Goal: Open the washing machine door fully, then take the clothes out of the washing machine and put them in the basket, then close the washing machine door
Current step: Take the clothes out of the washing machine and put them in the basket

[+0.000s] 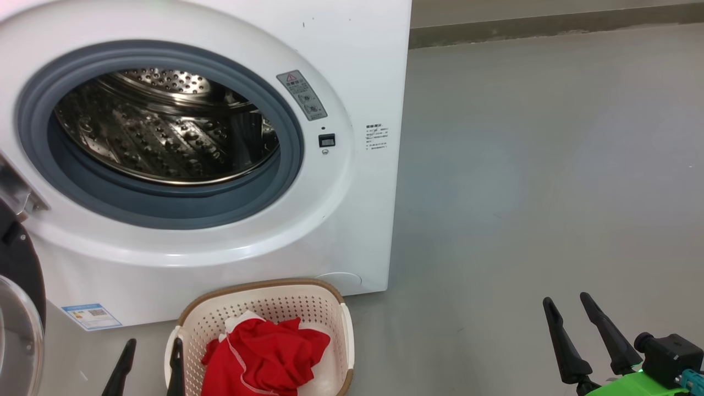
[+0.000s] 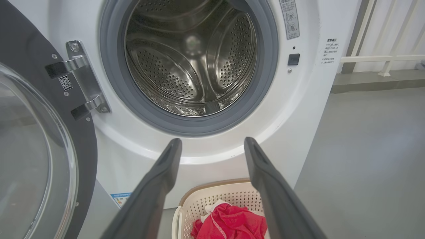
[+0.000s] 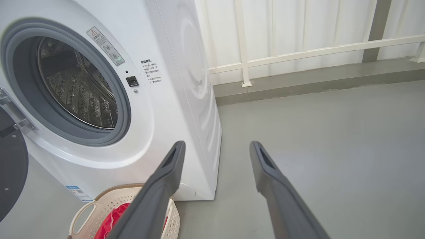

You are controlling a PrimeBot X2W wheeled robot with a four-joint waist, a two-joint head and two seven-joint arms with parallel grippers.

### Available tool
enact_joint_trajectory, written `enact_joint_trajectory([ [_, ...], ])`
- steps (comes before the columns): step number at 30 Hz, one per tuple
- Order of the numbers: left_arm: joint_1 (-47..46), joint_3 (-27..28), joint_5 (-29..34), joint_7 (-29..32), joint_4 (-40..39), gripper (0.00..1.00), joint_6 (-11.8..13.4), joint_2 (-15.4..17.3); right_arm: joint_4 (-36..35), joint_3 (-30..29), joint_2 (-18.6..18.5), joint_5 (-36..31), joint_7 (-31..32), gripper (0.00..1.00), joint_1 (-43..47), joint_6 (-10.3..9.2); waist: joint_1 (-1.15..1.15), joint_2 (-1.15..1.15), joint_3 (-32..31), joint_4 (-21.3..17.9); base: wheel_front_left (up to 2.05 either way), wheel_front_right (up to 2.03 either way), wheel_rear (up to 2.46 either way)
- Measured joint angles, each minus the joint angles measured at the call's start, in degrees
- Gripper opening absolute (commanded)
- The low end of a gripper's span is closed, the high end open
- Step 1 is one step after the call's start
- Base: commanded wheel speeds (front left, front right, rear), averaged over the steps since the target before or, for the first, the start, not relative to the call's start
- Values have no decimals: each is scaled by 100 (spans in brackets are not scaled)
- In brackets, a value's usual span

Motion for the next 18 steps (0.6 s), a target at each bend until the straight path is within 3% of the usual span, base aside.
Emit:
enact_joint_trajectory([
  [18,0,-93,-98,0,-116,100,48,0,-19,10,1,-33,0,100,0,0,0,0,42,-45,0,0,0],
])
